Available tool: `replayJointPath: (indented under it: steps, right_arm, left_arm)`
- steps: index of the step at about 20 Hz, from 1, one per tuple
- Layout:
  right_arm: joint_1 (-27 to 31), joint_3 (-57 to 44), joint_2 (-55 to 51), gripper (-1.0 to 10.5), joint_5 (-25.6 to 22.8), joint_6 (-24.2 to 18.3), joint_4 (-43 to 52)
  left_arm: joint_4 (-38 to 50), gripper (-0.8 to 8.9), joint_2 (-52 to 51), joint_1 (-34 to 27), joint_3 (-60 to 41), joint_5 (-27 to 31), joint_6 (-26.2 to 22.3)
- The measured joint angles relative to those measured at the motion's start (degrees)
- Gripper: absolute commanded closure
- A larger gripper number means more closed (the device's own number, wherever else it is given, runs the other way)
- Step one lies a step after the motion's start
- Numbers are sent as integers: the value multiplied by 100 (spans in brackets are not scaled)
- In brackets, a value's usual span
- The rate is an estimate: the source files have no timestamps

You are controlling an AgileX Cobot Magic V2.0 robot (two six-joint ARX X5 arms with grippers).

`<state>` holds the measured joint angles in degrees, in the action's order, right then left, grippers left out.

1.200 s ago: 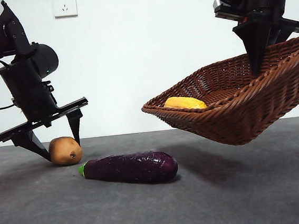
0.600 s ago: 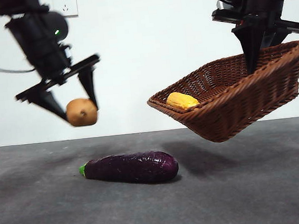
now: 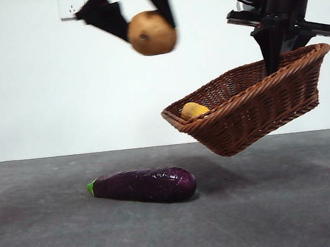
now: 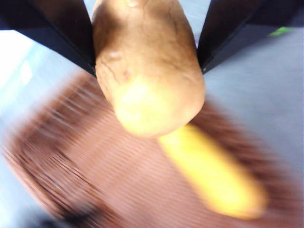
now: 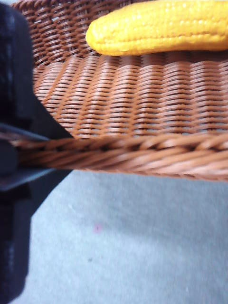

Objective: Help me put the vegetables on the table into the basket

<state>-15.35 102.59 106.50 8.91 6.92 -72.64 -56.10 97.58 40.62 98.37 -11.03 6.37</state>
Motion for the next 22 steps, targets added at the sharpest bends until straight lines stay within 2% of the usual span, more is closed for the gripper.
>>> replayJointPath:
  steps: [2, 6, 7, 8, 10, 12, 17, 22]
  right_arm:
    - [-157, 0, 0, 963, 7, 0, -28]
    - [-452, 0, 0, 963, 81, 0, -92]
    - [-479, 0, 0, 963, 205, -2, -107]
    - [-490, 0, 0, 963, 398, -2, -109]
    - [-492, 0, 0, 963, 817, -24, -114]
    - [-492, 0, 0, 963, 903, -57, -184]
    - [-485, 0, 0, 963, 887, -201, -315]
    - [-367, 0, 0, 963, 555, -319, -339]
  left_arm:
    - [-7, 818, 142, 485, 0, 162, -68]
    - [133, 813, 332, 1097, -2, 1143, -90]
    - [125, 809, 345, 1163, -2, 1215, -90]
    - [94, 765, 356, 1187, -2, 1217, -87]
    - [-2, 544, 387, 1189, -2, 1252, -48]
    - [-33, 361, 450, 1176, -2, 1423, 31]
    - [-129, 340, 494, 1134, -2, 1563, 72]
    - [-173, 341, -92, 848, -11, 2293, -181]
